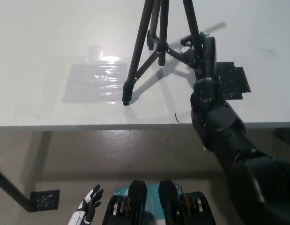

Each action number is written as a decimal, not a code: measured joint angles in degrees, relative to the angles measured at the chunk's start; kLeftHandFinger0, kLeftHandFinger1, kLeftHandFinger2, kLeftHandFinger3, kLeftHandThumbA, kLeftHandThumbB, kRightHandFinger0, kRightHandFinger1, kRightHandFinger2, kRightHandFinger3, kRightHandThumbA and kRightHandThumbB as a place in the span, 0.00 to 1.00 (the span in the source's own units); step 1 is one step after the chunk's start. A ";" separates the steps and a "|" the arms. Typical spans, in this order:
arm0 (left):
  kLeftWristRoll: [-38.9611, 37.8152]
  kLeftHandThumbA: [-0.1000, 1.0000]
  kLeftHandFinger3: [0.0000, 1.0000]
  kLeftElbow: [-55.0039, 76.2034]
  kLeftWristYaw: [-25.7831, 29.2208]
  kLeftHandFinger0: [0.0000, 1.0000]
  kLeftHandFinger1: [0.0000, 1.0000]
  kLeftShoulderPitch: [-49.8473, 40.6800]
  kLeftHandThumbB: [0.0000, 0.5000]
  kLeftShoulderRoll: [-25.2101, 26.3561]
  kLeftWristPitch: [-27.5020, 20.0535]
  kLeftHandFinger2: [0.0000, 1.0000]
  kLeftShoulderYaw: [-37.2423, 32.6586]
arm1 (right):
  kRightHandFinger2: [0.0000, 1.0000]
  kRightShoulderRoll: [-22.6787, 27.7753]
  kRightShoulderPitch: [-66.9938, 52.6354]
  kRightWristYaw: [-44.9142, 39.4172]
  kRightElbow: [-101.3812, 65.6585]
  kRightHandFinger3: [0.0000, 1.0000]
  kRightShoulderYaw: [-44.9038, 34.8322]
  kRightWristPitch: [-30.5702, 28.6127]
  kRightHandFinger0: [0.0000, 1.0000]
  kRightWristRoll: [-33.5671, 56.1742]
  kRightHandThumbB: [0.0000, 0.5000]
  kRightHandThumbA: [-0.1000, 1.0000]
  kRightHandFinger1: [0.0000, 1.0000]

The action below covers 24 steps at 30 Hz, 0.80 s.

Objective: A tripod lies near the right hand side of the table and the robot grab a leg of the tripod using its right hand and put it up right.

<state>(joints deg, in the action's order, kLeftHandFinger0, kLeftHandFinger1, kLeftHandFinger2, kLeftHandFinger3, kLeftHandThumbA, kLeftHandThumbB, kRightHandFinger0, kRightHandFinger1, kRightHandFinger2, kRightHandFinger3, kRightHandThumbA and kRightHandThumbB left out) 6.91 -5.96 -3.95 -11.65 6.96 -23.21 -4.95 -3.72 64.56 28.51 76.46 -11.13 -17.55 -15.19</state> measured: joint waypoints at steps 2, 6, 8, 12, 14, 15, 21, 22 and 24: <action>0.04 1.00 1.00 0.00 0.01 1.00 1.00 -0.18 0.56 0.00 -0.38 1.00 -0.01 | 0.44 -0.03 -0.74 0.52 0.15 0.38 0.32 -1.56 0.00 0.42 0.23 0.00 0.07; 0.22 1.00 1.00 0.00 0.01 1.00 1.00 -0.46 0.58 0.11 -0.94 1.00 -0.06 | 0.58 -0.05 -2.04 0.62 0.16 0.57 0.53 -4.34 0.00 1.21 0.26 0.00 0.18; 0.24 1.00 1.00 0.00 0.00 1.00 1.00 -0.53 0.59 0.16 -1.10 1.00 -0.08 | 0.76 -0.04 -2.49 0.31 0.15 0.74 0.52 -5.14 0.18 1.81 0.36 0.17 0.41; 0.30 1.00 1.00 0.01 0.00 1.00 1.00 -0.61 0.56 0.24 -1.20 1.00 -0.12 | 1.00 0.30 -3.38 -1.40 0.24 1.00 0.87 -6.66 0.84 3.14 0.88 0.66 1.00; 0.31 1.00 1.00 -0.03 0.00 1.00 1.00 -0.57 0.55 0.35 -1.22 1.00 -0.12 | 1.00 0.90 -3.57 -3.49 0.16 1.00 1.33 -7.06 1.00 3.45 1.00 0.77 1.00; 0.32 1.00 1.00 -0.05 0.00 1.00 1.00 -0.56 0.55 0.38 -1.22 1.00 -0.11 | 1.00 1.16 -3.61 -4.36 0.10 1.00 1.40 -7.16 1.00 3.53 1.00 0.86 1.00; 0.43 1.00 1.00 -0.06 0.01 1.00 1.00 -0.58 0.58 0.38 -1.22 1.00 -0.14 | 1.00 2.70 -4.05 -10.49 -1.27 1.00 3.80 -7.44 1.00 3.99 1.00 0.88 1.00; 0.49 1.00 1.00 -0.06 0.01 1.00 1.00 -0.58 0.57 0.38 -1.22 1.00 -0.15 | 1.00 2.90 -4.19 -11.50 -1.98 1.00 4.34 -7.45 1.00 4.12 1.00 0.88 1.00; 0.63 1.00 1.00 -0.06 0.01 1.00 1.00 -0.57 0.56 0.38 -1.23 1.00 -0.19 | 1.00 3.47 -4.78 -13.69 -3.55 1.00 5.40 -7.37 1.00 4.44 1.00 0.87 1.00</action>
<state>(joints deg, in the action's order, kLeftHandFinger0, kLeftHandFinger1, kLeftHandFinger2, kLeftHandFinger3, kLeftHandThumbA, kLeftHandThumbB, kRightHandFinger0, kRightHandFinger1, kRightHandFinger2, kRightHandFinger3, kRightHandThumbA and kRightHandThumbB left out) 7.53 -6.02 -3.94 -12.22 7.35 -24.44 -5.14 -0.25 59.78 14.82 72.91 -5.73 -24.92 -10.75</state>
